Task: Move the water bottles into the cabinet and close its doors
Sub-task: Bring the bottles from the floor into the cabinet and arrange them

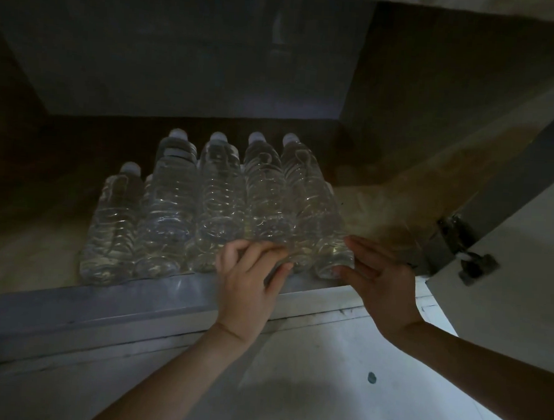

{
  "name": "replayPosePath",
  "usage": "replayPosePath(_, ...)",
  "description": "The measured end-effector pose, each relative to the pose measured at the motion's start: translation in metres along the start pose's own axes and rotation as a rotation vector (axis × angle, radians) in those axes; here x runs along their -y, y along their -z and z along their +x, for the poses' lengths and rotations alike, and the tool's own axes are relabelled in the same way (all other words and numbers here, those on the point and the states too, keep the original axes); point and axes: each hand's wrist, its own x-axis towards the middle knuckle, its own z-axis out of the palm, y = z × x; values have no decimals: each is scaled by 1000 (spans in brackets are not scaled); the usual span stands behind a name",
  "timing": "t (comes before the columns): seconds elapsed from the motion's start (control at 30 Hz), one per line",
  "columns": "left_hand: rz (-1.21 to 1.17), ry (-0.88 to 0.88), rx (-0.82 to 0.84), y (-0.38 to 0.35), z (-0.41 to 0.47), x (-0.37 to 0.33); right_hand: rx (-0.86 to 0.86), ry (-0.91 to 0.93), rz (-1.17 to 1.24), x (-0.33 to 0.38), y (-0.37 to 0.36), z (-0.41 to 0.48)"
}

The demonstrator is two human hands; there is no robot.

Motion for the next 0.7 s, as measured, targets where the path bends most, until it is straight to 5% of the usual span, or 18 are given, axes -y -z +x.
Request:
replayPosePath(0.47,25,48,-21,-5,1,-2,88,-196,579,-3,5,19)
replayPosePath(0.53,27,47,-27,-6,2,-3,112,-110,410,3,4,17)
replayPosePath(0.63,32,53,-30,-5,2,-4,112,109,-364,4,6,20)
replayPosePath(0.7,42,67,-27,-5,3,-5,131,160,-461,1,3,23)
